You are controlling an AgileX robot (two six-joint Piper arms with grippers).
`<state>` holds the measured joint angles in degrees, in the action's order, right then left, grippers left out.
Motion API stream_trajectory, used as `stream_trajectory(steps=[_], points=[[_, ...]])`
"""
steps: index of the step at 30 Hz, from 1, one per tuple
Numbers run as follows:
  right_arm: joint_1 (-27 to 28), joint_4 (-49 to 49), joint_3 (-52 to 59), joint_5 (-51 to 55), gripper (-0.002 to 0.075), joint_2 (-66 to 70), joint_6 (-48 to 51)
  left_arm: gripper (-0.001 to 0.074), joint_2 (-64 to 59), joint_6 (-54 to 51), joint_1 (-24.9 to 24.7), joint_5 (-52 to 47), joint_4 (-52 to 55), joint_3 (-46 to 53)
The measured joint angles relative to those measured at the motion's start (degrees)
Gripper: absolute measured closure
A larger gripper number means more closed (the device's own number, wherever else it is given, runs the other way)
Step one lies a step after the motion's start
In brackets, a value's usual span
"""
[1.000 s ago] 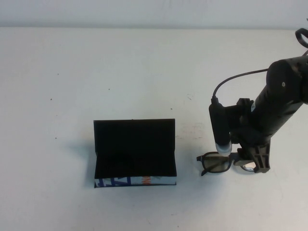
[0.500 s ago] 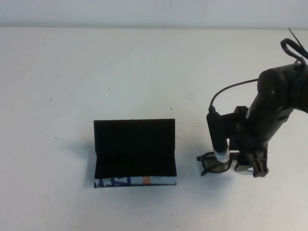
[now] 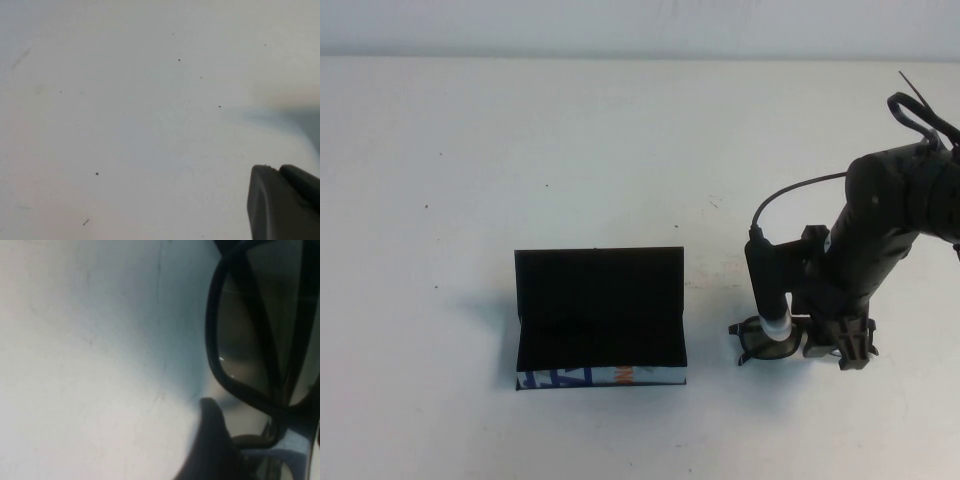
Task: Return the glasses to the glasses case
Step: Pick up the glasses from the table
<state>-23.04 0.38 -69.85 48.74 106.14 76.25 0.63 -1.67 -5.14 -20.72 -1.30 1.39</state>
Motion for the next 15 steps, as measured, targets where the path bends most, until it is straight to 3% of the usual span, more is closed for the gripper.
stream_trajectory(steps=[6,15], points=[[0.0,-0.4,0.0,-0.1,0.0363,0.4,0.0,0.0740,0.0,0.0,0.0,0.0,0.0,0.0],[0.0,-0.7,-1.2,1.7,0.0524,0.4,0.0,0.0740,0.0,0.0,0.0,0.0,0.0,0.0]])
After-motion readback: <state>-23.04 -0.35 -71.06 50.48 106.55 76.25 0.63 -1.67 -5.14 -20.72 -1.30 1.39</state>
